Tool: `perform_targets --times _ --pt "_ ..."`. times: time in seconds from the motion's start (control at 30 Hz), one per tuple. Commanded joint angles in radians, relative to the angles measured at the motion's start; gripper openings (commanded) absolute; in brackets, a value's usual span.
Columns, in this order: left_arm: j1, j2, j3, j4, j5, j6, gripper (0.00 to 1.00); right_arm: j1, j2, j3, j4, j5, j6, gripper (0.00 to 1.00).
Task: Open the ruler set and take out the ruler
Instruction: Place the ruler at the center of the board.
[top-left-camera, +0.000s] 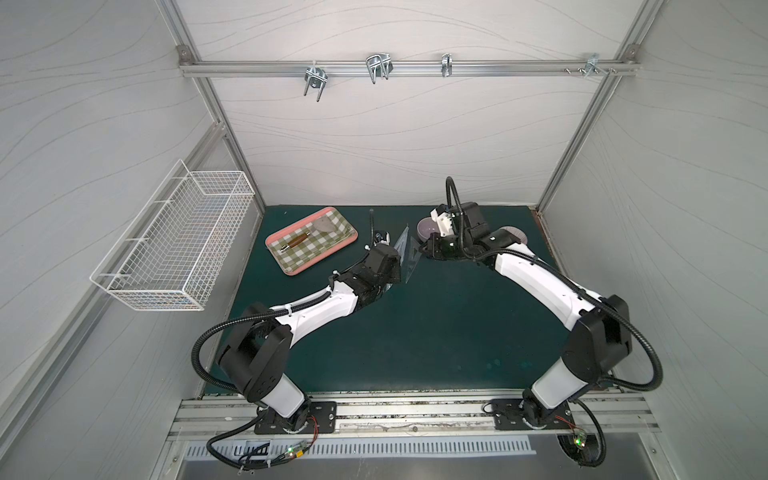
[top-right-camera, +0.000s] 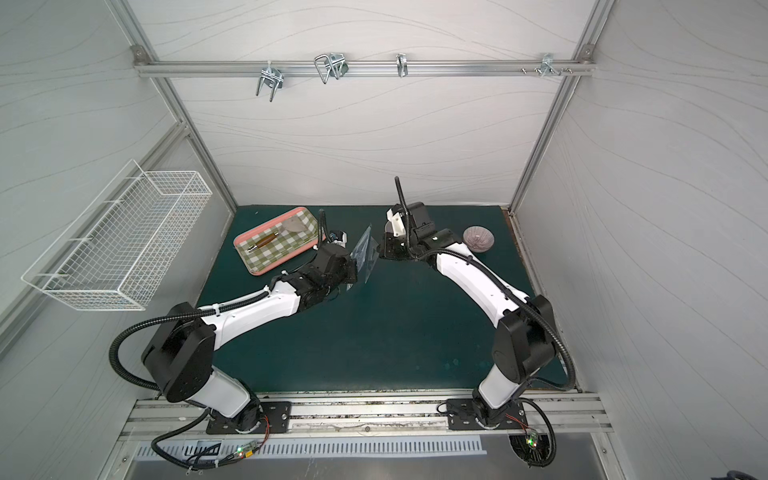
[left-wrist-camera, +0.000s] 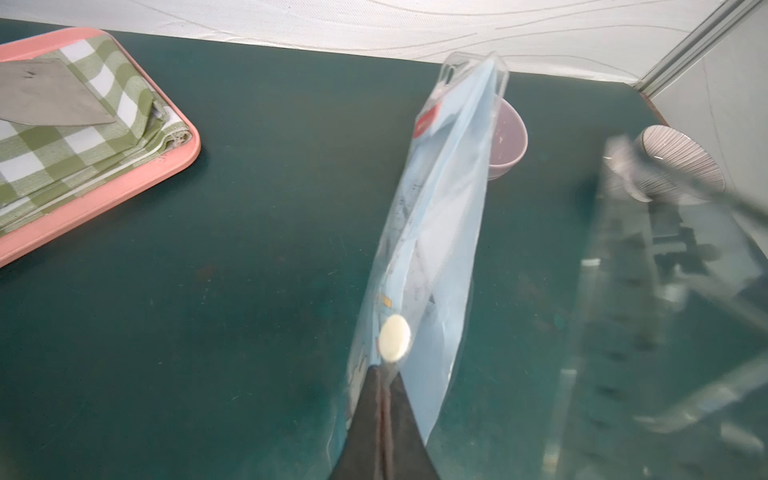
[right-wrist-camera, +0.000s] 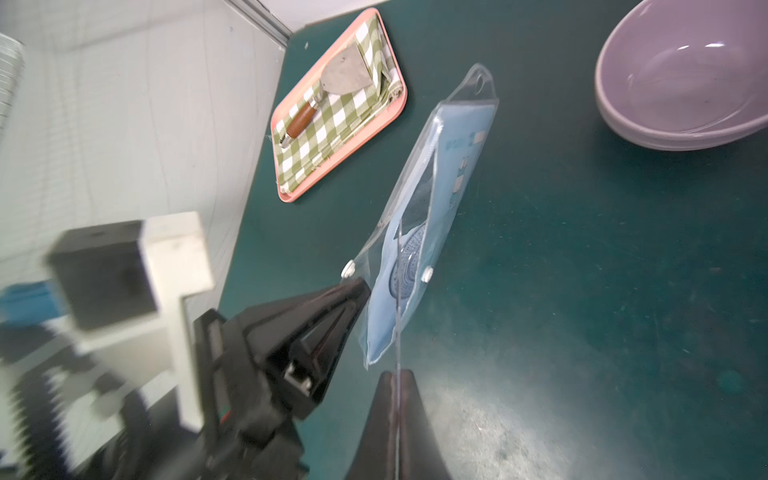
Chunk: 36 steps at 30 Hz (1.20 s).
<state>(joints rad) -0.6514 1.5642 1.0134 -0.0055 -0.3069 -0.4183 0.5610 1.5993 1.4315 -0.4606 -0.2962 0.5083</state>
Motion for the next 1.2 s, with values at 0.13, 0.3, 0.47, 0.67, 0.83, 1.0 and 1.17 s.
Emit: perform_targets --times 0.13,0.3,0.47,0.67,0.83,1.0,1.17 --pt "0.038 -0.078 -0.007 -0.025 -0.021 0.028 0.0 -0.122 -0.096 -0.122 0.015 -0.193 -0.001 0.02" --pt "0.05 -0.129 -0.012 -0.077 -0.03 0.059 0.0 -0.207 -0.068 -0.228 0.107 -0.366 -0.007 0.02" --pt "0.051 -0.156 -0.01 -0.105 -0.031 0.078 0.0 -0.232 0.04 -0.211 0.054 -0.466 -0.115 0.03" --pt "0.052 -0.162 -0.01 -0.113 -0.026 0.084 0.0 -0.242 0.165 -0.203 0.019 -0.506 -0.194 0.03" --pt "0.052 -0.162 -0.015 -0.113 -0.025 0.087 0.0 -0.242 0.222 -0.209 0.013 -0.473 -0.223 0.03" --pt "0.052 -0.158 -0.019 -0.108 -0.021 0.084 0.0 -0.242 0.266 -0.211 0.011 -0.419 -0.237 0.03" --pt "0.052 -0.156 -0.026 -0.103 -0.019 0.081 0.0 -0.242 0.304 -0.213 0.014 -0.372 -0.245 0.03"
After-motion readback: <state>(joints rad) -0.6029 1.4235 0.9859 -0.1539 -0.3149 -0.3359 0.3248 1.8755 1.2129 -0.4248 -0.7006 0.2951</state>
